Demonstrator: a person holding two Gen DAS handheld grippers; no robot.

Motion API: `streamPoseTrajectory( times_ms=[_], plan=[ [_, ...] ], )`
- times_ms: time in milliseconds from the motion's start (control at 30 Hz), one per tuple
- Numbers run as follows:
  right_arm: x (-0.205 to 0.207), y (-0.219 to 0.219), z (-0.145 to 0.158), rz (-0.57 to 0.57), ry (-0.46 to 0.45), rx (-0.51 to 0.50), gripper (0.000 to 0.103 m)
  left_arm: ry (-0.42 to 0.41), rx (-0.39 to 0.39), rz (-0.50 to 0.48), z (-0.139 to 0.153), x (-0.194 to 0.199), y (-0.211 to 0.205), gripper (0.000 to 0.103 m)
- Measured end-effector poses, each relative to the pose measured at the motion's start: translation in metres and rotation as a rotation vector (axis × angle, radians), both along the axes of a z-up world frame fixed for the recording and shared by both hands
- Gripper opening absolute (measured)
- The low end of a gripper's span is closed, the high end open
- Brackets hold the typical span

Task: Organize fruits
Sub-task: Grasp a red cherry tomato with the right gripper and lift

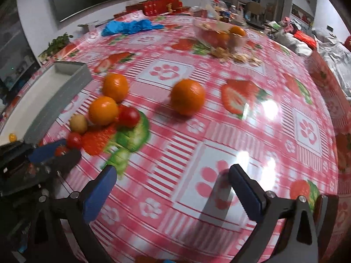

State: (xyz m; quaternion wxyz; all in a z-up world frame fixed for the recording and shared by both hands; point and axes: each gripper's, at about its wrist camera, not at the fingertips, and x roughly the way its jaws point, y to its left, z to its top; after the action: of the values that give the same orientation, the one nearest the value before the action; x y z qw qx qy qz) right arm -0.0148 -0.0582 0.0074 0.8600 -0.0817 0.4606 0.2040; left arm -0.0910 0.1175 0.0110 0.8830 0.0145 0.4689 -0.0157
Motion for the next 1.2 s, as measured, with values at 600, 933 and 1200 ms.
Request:
streamPoseTrajectory(
  times_ms=[600,933,1200],
  plan=[
    [0.026,0.043,0.006,0.070,-0.012,0.072,0.026,0.000,-0.027,0.032,0.000,-0.014,0.013,0.025],
    [0.008,0.002,0.018,0.049,0.057,0.191,0.026,0.015,-0.086,0.071,0.006,-0.019,0.024,0.025],
    [-0.004,-0.001,0.027,0.058,0.054,0.199,0.026,-0.019,-0.078,0.067,0.019,-0.028,0.030,0.025]
  ],
)
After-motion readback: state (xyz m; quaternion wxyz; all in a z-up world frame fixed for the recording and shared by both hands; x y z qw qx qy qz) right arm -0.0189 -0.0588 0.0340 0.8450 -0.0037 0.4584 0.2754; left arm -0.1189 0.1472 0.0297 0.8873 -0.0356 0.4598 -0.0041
